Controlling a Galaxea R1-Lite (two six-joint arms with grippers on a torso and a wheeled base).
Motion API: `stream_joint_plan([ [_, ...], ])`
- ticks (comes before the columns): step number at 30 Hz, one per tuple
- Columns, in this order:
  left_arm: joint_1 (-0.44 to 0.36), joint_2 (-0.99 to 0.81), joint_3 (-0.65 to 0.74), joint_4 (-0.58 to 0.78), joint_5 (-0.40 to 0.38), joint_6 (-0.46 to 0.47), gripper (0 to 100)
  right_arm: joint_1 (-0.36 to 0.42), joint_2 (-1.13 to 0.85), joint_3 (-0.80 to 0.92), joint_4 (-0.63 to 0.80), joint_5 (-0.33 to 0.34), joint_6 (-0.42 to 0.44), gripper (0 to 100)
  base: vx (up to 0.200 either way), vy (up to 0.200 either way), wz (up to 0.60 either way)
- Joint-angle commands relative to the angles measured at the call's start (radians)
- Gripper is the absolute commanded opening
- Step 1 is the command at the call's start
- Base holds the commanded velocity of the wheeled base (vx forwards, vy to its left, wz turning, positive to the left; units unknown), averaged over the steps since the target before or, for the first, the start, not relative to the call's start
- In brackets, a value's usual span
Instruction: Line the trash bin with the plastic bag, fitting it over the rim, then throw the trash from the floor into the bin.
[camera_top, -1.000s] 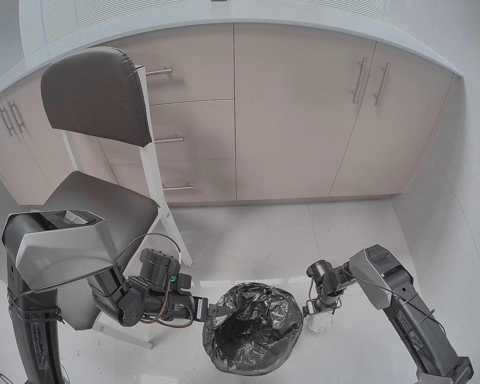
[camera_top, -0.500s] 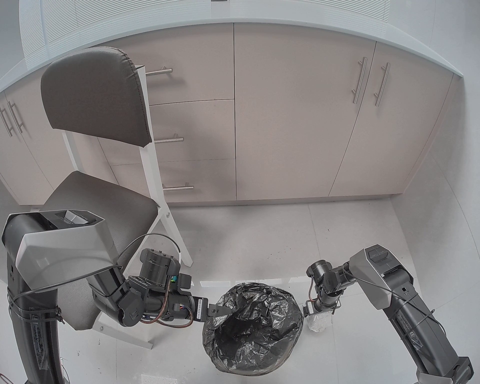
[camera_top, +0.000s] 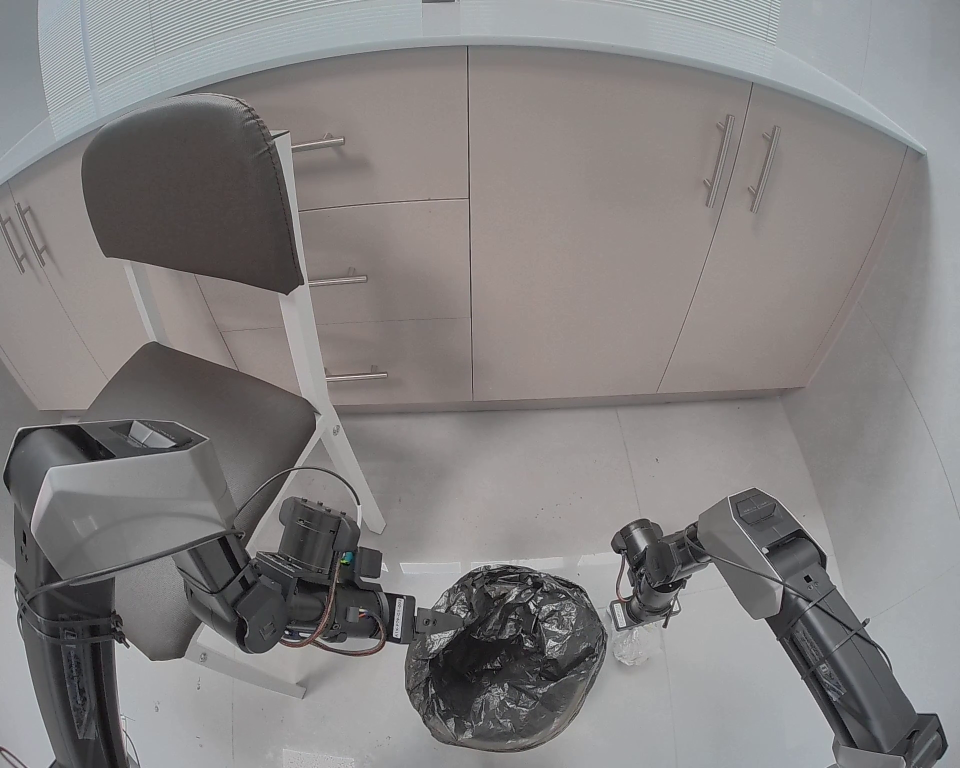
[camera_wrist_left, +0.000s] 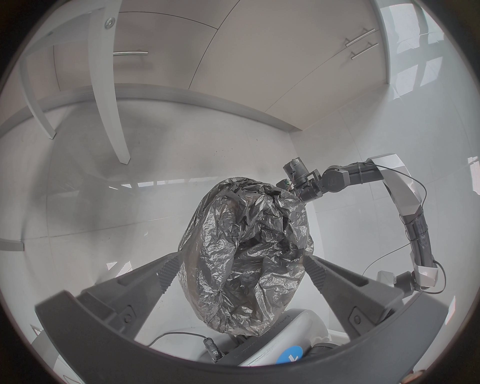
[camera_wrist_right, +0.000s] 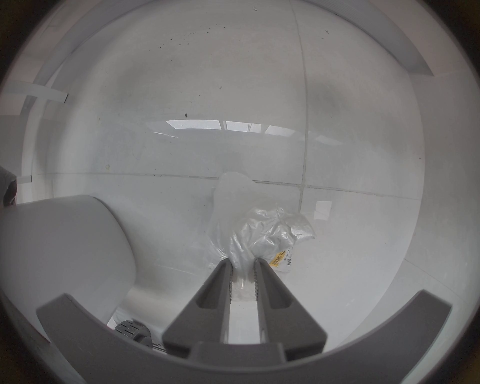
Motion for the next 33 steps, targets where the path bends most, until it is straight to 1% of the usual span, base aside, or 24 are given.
stream_joint_plan([
  [1, 0.0, 0.001, -0.001, 0.0, -0.001, 0.0, 100, 0.003, 0.003, 0.001, 0.001, -0.001, -0.008, 0, 0.0, 0.0, 0.0],
  [9, 0.001, 0.003, -0.001, -0.003, -0.001, 0.0, 100, 0.018, 0.003, 0.001, 0.001, -0.013, -0.009, 0, 0.0, 0.0, 0.0],
  [10, 0.001, 0.003, 0.0, -0.003, -0.001, 0.0, 100, 0.012, 0.0, 0.001, 0.05, -0.044, -0.014, 0, 0.0, 0.0, 0.0],
  [11, 0.001, 0.003, 0.0, -0.003, -0.001, 0.002, 100, 0.012, -0.009, 0.001, 0.061, -0.048, -0.014, 0, 0.0, 0.0, 0.0],
  [14, 0.001, 0.003, 0.002, -0.003, -0.001, 0.003, 100, 0.007, -0.045, 0.001, 0.184, -0.051, -0.017, 0, 0.0, 0.0, 0.0],
  [15, 0.001, 0.003, 0.002, -0.003, -0.001, 0.003, 100, 0.007, -0.045, 0.001, 0.19, -0.051, -0.017, 0, 0.0, 0.0, 0.0],
  [16, 0.001, 0.004, 0.003, -0.008, -0.001, 0.005, 100, 0.003, -0.038, 0.001, 0.254, -0.053, -0.018, 0, 0.0, 0.0, 0.0],
  [17, 0.001, 0.006, 0.005, -0.016, -0.001, 0.005, 100, 0.001, -0.046, 0.001, 0.281, -0.054, -0.02, 0, 0.0, 0.0, 0.0],
  [24, 0.0, 0.024, 0.028, -0.085, 0.0, 0.005, 100, 0.003, -0.144, 0.001, 0.267, -0.056, -0.014, 0, 0.0, 0.0, 0.0],
  [33, 0.0, 0.024, 0.031, -0.088, -0.001, 0.003, 100, 0.009, -0.117, 0.001, 0.268, -0.059, -0.017, 0, 0.0, 0.0, 0.0],
])
